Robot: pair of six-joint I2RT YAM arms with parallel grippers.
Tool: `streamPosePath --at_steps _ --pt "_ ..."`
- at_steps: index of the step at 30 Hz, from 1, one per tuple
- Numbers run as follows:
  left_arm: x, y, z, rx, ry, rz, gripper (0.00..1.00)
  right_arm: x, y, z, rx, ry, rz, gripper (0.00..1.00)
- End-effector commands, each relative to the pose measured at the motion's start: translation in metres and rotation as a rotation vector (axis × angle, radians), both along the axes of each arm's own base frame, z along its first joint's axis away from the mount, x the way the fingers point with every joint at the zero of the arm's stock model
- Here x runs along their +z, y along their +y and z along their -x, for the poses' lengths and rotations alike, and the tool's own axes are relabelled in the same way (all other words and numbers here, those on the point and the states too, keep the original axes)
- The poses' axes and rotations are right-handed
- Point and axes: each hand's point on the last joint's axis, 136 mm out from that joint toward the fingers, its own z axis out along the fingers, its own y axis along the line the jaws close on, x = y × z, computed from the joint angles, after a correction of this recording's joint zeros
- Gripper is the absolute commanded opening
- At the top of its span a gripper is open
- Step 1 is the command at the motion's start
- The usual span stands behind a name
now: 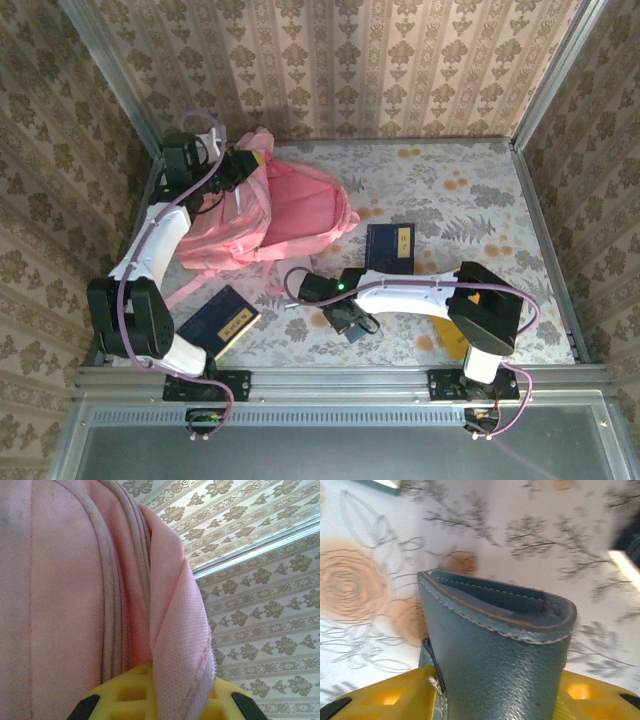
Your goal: Pack the student bag
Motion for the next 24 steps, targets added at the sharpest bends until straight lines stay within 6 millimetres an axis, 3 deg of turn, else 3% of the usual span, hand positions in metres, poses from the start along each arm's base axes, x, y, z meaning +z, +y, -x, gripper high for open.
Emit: streamPosePath --at_steps 1,8,13,18,24 --pt "0.011 0.003 -0.006 0.001 -0.057 0.015 0.00 0.005 -0.031 -0.010 0.076 -0.098 0.276 0.53" --pt "0.010 0.003 -0.007 0.001 -0.053 0.015 0.00 0.008 -0.015 -0.006 0.132 -0.155 0.323 0.57" --pt "0.009 0.003 -0.007 0.003 -0.052 0.014 0.00 0.008 -0.002 0.003 0.167 -0.149 0.299 0.66" --pt "0.010 0.003 -0.006 0.002 -0.057 0.011 0.00 0.021 0.008 0.010 0.178 -0.164 0.248 0.61" --pt "0.011 0.003 -0.004 0.000 -0.061 0.006 0.00 0.021 0.012 0.012 0.181 -0.164 0.223 0.54"
